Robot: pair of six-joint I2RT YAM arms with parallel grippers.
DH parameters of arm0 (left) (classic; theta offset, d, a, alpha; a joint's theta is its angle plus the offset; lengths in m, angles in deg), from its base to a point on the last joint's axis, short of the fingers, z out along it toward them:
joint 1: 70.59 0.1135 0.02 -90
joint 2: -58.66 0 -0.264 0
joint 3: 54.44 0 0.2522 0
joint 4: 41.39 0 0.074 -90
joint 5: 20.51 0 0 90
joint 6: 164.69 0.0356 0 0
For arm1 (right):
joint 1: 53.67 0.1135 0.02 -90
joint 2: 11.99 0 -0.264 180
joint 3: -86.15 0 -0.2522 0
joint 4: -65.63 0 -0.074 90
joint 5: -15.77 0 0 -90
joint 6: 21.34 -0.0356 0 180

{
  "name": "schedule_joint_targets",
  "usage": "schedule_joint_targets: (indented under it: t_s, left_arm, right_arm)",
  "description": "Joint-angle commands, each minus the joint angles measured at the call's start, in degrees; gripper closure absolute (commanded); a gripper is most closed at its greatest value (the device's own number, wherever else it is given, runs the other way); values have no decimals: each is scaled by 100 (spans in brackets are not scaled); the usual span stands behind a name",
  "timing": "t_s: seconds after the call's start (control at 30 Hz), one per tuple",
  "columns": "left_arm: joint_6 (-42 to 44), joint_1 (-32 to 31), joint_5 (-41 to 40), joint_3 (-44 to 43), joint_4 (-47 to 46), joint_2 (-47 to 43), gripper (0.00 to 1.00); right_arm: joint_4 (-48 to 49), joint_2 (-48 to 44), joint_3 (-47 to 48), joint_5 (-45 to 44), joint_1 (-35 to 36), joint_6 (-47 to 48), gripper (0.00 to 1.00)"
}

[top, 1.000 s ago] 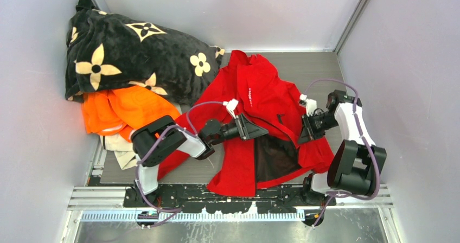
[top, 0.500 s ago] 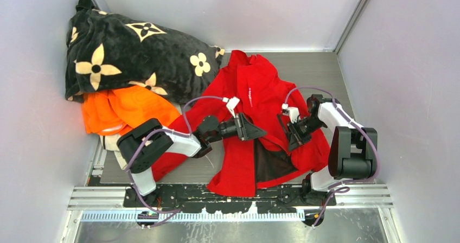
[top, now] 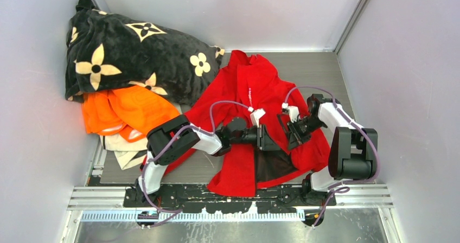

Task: Zip up the jacket
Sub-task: Adjust the jacket at the center of the board.

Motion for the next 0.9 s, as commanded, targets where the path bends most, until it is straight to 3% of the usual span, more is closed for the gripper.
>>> schedule_joint_targets:
  t_s: [0.0,0.33,0.57,0.77,0.87]
  left_arm:
    - [556,88,-199,-406,933,151,79]
    - [955,427,-342,-1181,2208,700,83]
    - [1159,531,-265,-1500,2512,764,83]
    - [1339,548,-112,-1151,2549,271,80]
    - [1414,541,-40,-973,2615,-49,77]
  right_arm:
    - [-254,-371,168,356,-41,280,99]
    - [391,-1145,-119,-89,-306,-139,98]
    - [247,-676,-82,-192,-301,8,97]
    - [-180,-477,-18,12,-295,398,83]
    - [-231,-490,-33,76,-294,473,80]
